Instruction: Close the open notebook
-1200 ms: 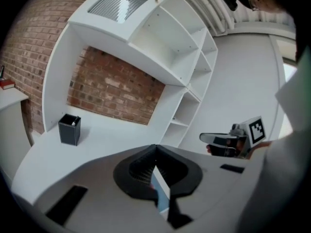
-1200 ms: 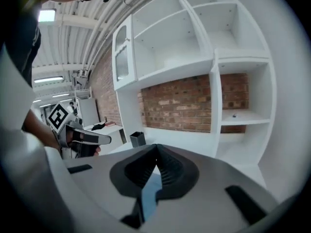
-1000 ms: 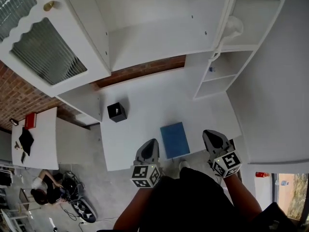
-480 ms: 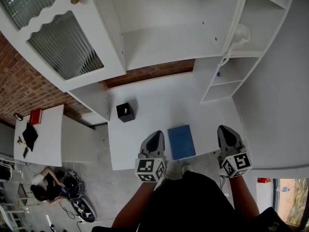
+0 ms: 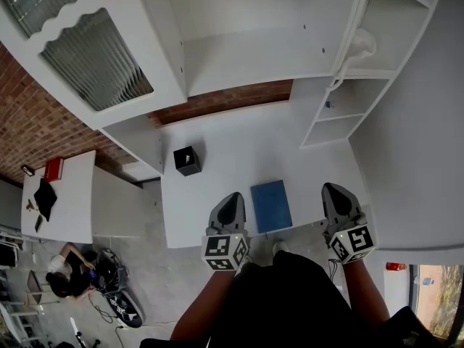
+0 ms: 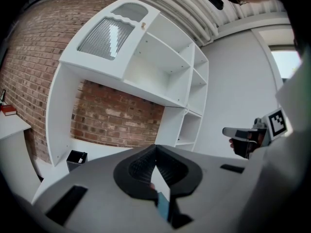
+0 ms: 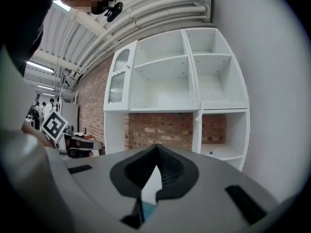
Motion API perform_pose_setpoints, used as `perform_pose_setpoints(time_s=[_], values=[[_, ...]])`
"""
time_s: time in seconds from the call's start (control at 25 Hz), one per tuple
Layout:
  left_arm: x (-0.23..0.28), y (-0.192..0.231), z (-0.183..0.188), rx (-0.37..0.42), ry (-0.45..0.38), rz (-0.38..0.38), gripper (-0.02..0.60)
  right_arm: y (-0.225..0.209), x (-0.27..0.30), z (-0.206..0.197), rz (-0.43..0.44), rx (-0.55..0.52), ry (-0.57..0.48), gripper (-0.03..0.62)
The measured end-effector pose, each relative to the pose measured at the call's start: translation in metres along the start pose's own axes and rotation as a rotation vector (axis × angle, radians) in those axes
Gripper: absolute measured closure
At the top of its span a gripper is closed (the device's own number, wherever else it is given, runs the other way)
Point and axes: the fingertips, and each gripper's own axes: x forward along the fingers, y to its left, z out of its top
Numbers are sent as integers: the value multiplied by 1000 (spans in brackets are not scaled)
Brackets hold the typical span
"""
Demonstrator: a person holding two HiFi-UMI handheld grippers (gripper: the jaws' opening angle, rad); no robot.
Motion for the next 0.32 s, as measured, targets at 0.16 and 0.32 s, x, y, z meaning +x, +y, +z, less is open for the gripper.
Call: perform_pose_setpoints(time_s=[0.16,0.32], values=[[0,-10,-2,2,5,5,575,-5,-6,1,11,0,2,597],[2,-24,-5,0,6,8,575,-14,-13,1,24,-2,-1,597]])
